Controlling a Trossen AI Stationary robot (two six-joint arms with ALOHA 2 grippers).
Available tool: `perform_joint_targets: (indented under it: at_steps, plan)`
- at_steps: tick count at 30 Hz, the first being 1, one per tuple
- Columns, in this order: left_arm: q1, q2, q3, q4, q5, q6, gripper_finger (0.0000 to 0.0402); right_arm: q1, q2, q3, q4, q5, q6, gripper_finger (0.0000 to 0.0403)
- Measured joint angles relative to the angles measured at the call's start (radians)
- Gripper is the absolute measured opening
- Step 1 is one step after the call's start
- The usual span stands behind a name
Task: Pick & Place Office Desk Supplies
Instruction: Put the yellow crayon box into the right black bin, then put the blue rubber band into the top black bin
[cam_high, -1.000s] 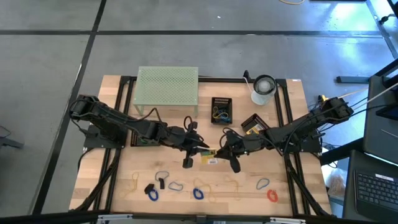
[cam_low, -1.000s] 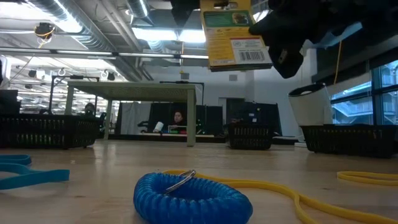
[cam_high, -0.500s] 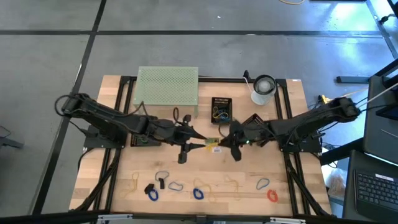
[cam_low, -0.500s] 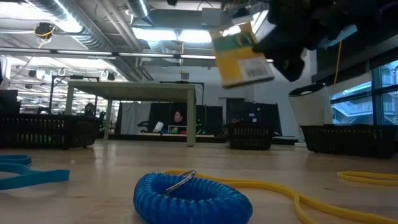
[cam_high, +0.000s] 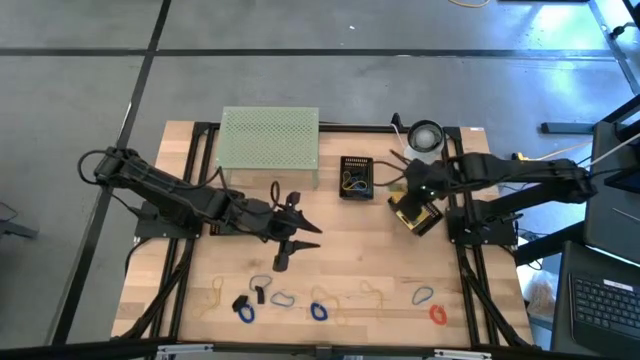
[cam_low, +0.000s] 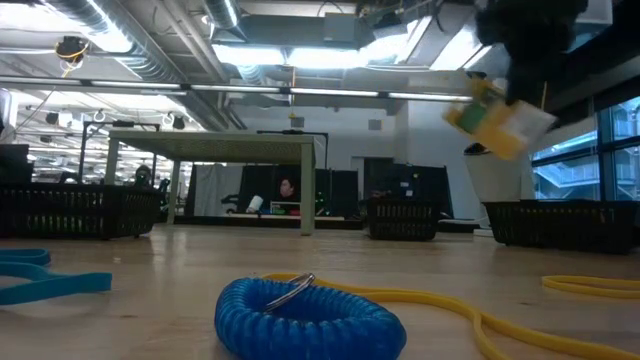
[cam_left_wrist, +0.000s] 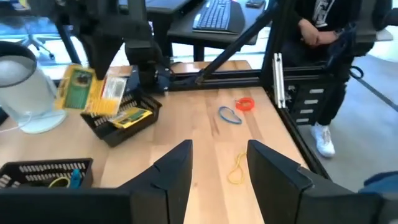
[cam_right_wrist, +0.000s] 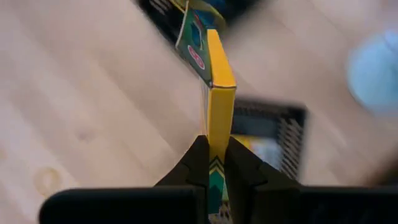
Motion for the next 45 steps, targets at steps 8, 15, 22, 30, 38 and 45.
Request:
perform_joint_targets:
  at_steps: [8, 15, 22, 30, 38, 45]
  plan:
    - [-0.006, 0.000, 0.000, -0.058, -0.042, -0.011, 0.0146, -0.006, 0.113, -0.037, -0.166, 0.041, 0.091, 0.0023]
    - [-0.013, 0.000, 0.000, -0.073, -0.043, -0.012, 0.0146, -0.006, 0.242, -0.053, -0.176, -0.024, 0.068, 0.0023]
    - [-0.013, 0.000, 0.000, -0.082, -0.043, -0.012, 0.0146, -0.006, 0.306, -0.053, -0.204, -0.025, 0.060, 0.0042]
    - [-0.012, 0.000, 0.000, -0.083, -0.043, -0.012, 0.0146, -0.005, 0.311, -0.053, -0.222, -0.025, 0.088, 0.0096]
    - [-0.012, 0.000, 0.000, -0.087, -0.043, -0.012, 0.0146, -0.003, 0.311, -0.053, -0.222, -0.028, 0.056, 0.0142]
    - [-0.012, 0.000, 0.000, -0.128, -0.043, -0.073, 0.0145, 0.091, 0.301, -0.041, -0.200, -0.267, 0.112, 0.0179]
